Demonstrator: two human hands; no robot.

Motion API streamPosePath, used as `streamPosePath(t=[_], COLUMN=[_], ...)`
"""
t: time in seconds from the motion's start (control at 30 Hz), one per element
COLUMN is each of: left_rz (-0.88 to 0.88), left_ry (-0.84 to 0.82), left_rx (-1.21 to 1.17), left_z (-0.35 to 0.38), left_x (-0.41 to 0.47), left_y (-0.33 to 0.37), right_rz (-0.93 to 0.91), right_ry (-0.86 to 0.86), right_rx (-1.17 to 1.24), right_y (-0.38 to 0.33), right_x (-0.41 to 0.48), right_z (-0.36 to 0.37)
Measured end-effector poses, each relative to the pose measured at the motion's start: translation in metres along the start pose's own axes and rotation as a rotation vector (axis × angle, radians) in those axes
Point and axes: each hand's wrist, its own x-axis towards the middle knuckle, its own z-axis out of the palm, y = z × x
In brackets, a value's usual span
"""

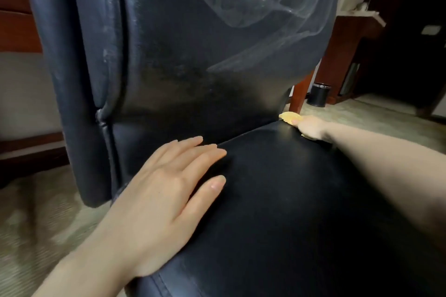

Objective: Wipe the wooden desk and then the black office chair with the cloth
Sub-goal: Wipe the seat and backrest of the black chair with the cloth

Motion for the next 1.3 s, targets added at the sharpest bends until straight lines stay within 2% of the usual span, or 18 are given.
streamPosePath(t=[0.17, 0.37, 0.47, 0.57, 0.67, 0.93, 1.07, 1.2, 1.3], left_rz=[-0.034, -0.075, -0.135, -0.177, -0.171, -0.202, -0.187, -0.171, -0.2], left_ry=[-0.011, -0.026, -0.051, -0.042, -0.025, 0.167, 0.164, 0.141, 0.11], left_rx=[0.002, 0.036, -0.031, -0.105, -0.072, -0.246, -0.241, -0.221, -0.189], left_z=[0.008, 0.007, 0.006, 0.004, 0.003, 0.003, 0.001, -0.001, -0.002], left_x=[0.007, 0.011, 0.011, 0.011, 0.012, 0.002, -0.001, -0.006, -0.014], left_y=[-0.006, -0.005, -0.003, -0.003, -0.008, -0.005, 0.001, 0.01, 0.018], right_rz=[0.242, 0.173, 0.137, 0.073, -0.029, -0.325, -0.472, -0.624, -0.583], right_ry=[0.098, 0.094, 0.082, 0.063, 0.033, 0.036, -0.012, -0.031, -0.124], right_rx=[0.022, -0.045, -0.086, -0.086, -0.046, -0.057, -0.096, 0.073, 0.251], right_y=[-0.02, -0.031, -0.047, -0.061, -0.073, -0.122, -0.14, -0.149, -0.151], right_x=[0.035, 0.025, 0.013, 0.002, -0.011, -0.069, -0.097, -0.135, -0.16], right_z=[0.002, 0.004, 0.007, 0.012, 0.016, 0.033, 0.037, 0.038, 0.036])
